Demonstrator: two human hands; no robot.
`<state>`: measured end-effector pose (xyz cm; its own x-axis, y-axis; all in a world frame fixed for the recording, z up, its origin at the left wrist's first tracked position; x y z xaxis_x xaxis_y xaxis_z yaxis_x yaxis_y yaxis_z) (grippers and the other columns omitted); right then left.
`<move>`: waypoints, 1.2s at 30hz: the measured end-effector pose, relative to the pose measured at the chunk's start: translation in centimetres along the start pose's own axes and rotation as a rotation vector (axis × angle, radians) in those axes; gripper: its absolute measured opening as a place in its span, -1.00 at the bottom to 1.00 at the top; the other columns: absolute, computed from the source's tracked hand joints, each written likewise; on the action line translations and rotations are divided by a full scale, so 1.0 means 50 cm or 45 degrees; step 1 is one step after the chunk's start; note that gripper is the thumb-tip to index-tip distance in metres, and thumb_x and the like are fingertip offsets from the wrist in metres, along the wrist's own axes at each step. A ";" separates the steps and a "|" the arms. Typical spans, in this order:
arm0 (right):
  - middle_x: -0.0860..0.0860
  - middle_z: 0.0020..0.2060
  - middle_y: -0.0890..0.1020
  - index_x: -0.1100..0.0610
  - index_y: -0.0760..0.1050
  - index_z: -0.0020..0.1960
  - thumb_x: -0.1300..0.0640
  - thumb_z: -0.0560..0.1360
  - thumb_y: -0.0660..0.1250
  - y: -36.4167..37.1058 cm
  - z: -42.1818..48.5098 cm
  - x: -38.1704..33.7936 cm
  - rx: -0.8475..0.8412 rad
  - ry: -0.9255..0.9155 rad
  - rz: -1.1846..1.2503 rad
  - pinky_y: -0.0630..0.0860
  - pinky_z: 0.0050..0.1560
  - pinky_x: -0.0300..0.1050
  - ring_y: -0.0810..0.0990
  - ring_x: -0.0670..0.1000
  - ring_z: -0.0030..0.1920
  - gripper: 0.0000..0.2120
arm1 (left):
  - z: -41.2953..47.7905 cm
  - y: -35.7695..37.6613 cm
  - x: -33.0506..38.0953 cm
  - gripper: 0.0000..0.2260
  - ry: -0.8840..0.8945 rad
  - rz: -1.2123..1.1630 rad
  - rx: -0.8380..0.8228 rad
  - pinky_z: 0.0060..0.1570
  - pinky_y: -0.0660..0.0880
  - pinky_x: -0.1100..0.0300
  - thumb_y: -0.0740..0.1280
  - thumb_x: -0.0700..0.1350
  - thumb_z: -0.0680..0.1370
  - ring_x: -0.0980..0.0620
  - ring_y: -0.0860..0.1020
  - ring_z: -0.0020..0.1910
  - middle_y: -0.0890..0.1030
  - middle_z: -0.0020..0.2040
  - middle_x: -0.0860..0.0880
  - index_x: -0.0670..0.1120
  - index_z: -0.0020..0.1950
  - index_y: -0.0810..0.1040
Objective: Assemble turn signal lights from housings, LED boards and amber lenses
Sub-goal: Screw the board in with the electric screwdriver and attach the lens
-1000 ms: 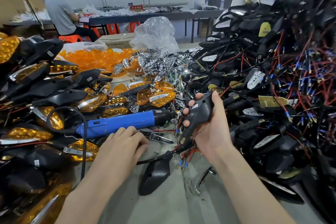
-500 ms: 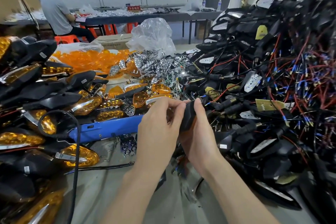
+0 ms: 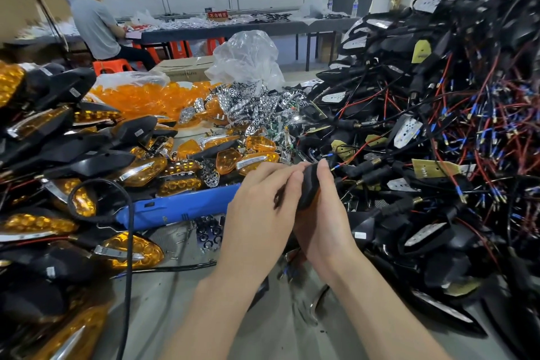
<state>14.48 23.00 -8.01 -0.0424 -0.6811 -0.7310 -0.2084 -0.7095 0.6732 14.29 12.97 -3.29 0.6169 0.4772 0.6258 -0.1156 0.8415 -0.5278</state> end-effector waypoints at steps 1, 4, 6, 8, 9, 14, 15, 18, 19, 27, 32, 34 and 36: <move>0.18 0.24 0.66 0.16 0.54 0.37 -0.28 0.59 0.17 0.000 0.000 0.000 -0.001 0.006 -0.007 0.63 0.10 -0.03 0.67 0.10 0.22 -0.40 | -0.005 0.001 -0.004 -0.75 -0.031 -0.049 -0.033 0.17 0.51 0.13 0.21 0.02 0.67 0.18 0.49 0.23 0.56 0.13 0.26 0.15 0.28 0.60; 0.20 0.27 0.64 0.12 0.55 0.37 -0.30 0.59 0.19 0.001 0.004 0.003 0.008 0.040 -0.009 0.52 0.35 0.12 0.63 0.14 0.28 -0.40 | -0.018 -0.002 -0.009 -0.70 -0.038 -0.036 -0.107 0.22 0.41 0.28 0.21 0.00 0.66 0.22 0.40 0.29 0.49 0.20 0.33 0.17 0.38 0.52; 0.20 0.26 0.64 0.12 0.56 0.35 -0.30 0.58 0.21 0.001 0.006 0.005 0.025 0.035 0.016 0.57 0.29 0.08 0.64 0.15 0.26 -0.42 | -0.024 -0.002 -0.010 -0.68 -0.061 -0.087 -0.145 0.22 0.37 0.34 0.24 -0.04 0.65 0.24 0.38 0.32 0.48 0.22 0.33 0.17 0.39 0.51; 0.18 0.18 0.69 0.09 0.58 0.28 -0.31 0.53 0.24 0.005 0.008 0.009 0.006 0.028 0.032 0.65 0.14 0.05 0.69 0.14 0.18 -0.44 | -0.024 -0.005 -0.011 -0.68 -0.165 -0.262 -0.142 0.16 0.40 0.40 0.26 -0.09 0.65 0.27 0.44 0.28 0.52 0.21 0.30 0.17 0.38 0.51; 0.15 0.13 0.71 0.07 0.59 0.22 -0.31 0.50 0.25 0.007 0.009 0.011 -0.010 0.022 0.042 0.65 0.12 0.08 0.70 0.14 0.13 -0.48 | -0.024 -0.009 -0.013 -0.68 -0.243 -0.363 -0.106 0.09 0.42 0.44 0.26 -0.11 0.65 0.29 0.49 0.22 0.56 0.17 0.28 0.17 0.37 0.51; 0.03 -0.19 0.65 0.05 0.53 -0.01 -0.22 0.57 0.22 0.002 0.019 0.008 -0.042 -0.053 0.116 0.62 -0.24 -0.07 0.65 0.03 -0.22 -0.66 | -0.045 -0.047 -0.056 -0.82 -0.933 -0.966 0.344 -0.07 0.59 0.26 0.30 -0.22 0.61 0.13 0.68 -0.04 0.72 -0.04 0.03 -0.05 0.16 0.61; 0.03 -0.19 0.65 0.06 0.52 -0.01 -0.20 0.61 0.20 0.001 0.021 0.008 -0.052 -0.053 0.121 0.61 -0.28 -0.06 0.65 0.03 -0.23 -0.66 | -0.054 -0.054 -0.068 -0.86 -1.070 -1.080 0.413 -0.08 0.62 0.19 0.30 -0.22 0.61 0.06 0.70 -0.06 0.72 -0.04 -0.06 -0.12 0.13 0.60; 0.05 -0.17 0.66 0.10 0.51 0.02 -0.17 0.64 0.18 0.001 0.025 0.011 -0.050 -0.037 0.103 0.60 -0.32 -0.02 0.63 0.07 -0.22 -0.66 | -0.071 -0.073 -0.100 -0.92 -1.355 -1.304 0.546 -0.06 0.62 0.07 0.26 -0.23 0.63 -0.14 0.69 -0.03 0.63 0.03 -0.27 -0.22 0.06 0.50; 0.05 -0.16 0.66 0.10 0.51 0.03 -0.17 0.64 0.18 0.002 0.026 0.013 -0.049 -0.027 0.095 0.60 -0.32 -0.02 0.63 0.08 -0.21 -0.66 | -0.071 -0.078 -0.107 -0.92 -1.419 -1.367 0.587 -0.06 0.62 0.04 0.25 -0.23 0.63 -0.17 0.67 -0.02 0.60 0.04 -0.31 -0.23 0.08 0.46; 0.06 -0.16 0.67 0.09 0.52 -0.01 -0.17 0.65 0.18 -0.001 0.024 0.012 -0.040 -0.036 0.067 0.59 -0.33 -0.02 0.63 0.09 -0.20 -0.66 | -0.023 -0.082 -0.136 -0.80 -1.700 -1.431 0.691 0.27 0.47 -0.20 0.30 -0.21 0.62 -0.23 0.54 0.11 0.51 0.04 -0.31 -0.17 0.20 0.36; 0.06 -0.18 0.66 0.09 0.51 -0.02 -0.17 0.65 0.17 0.000 0.022 0.011 -0.057 -0.016 0.108 0.60 -0.33 -0.02 0.63 0.06 -0.25 -0.66 | 0.010 -0.076 -0.145 -0.72 -1.779 -1.432 0.760 0.23 0.48 -0.22 0.34 -0.17 0.60 -0.19 0.58 0.10 0.56 -0.03 -0.21 -0.19 0.25 0.36; 0.05 -0.18 0.67 0.08 0.51 -0.01 -0.18 0.64 0.18 -0.003 0.021 0.011 -0.060 -0.015 0.112 0.60 -0.33 -0.02 0.64 0.05 -0.25 -0.66 | 0.009 -0.071 -0.150 -0.71 -1.729 -1.378 0.843 0.14 0.56 -0.12 0.35 -0.15 0.60 -0.15 0.61 0.04 0.58 0.02 -0.19 -0.15 0.27 0.36; 0.06 -0.16 0.66 0.07 0.52 -0.01 -0.20 0.58 0.23 -0.003 0.016 0.010 -0.075 -0.014 0.119 0.61 -0.31 -0.02 0.65 0.05 -0.24 -0.66 | -0.005 -0.066 -0.152 -0.76 -1.585 -1.321 0.887 0.03 0.59 0.01 0.36 -0.12 0.60 -0.07 0.62 -0.05 0.61 0.02 -0.15 -0.11 0.20 0.40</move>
<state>13.70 22.91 -8.55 -0.0697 -0.7432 -0.6655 -0.1455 -0.6524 0.7438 10.18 6.48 -6.47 -0.2220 -0.6627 0.7152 -0.5821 0.6786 0.4480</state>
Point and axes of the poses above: each hand's wrist, its own z-axis towards the middle knuckle, its own y-axis out of the palm, x = y × z, the point moved 3 cm from there along z, towards the middle knuckle
